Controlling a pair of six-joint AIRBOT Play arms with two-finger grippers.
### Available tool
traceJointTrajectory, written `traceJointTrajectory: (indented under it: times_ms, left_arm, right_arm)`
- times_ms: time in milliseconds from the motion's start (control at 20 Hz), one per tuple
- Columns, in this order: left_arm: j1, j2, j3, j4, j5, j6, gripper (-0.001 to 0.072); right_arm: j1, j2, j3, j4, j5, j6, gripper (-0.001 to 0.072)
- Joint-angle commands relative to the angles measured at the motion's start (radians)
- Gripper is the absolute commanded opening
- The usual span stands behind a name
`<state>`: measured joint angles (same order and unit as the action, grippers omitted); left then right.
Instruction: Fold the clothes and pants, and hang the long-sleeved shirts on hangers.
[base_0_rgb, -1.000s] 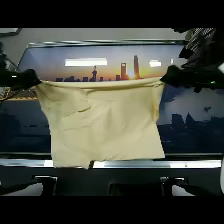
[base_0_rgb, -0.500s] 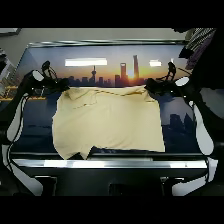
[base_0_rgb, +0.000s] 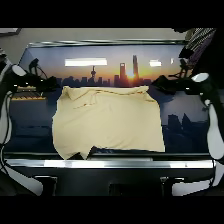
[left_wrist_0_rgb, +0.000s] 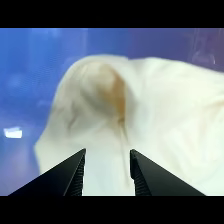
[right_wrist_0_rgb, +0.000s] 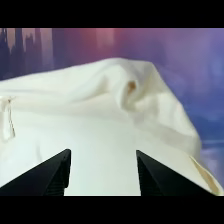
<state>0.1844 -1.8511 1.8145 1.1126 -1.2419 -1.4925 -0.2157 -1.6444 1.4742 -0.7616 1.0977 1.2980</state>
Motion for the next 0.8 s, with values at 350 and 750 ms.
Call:
traceJointTrajectory:
  times_ms: [350, 750]
  left_arm:
    - [0.251, 0.544, -0.719, -0.085, -0.021, 0.054, 0.0334]
    - [0.319, 0.814, -1.082, -0.085, 0.045, 0.054, 0.0333]
  right_arm:
    - [-0.348, 0.372, -0.658, -0.176, 0.309, -0.086, 0.0474]
    - [-0.349, 0.506, -0.913, -0.325, 0.264, -0.084, 0.0474]
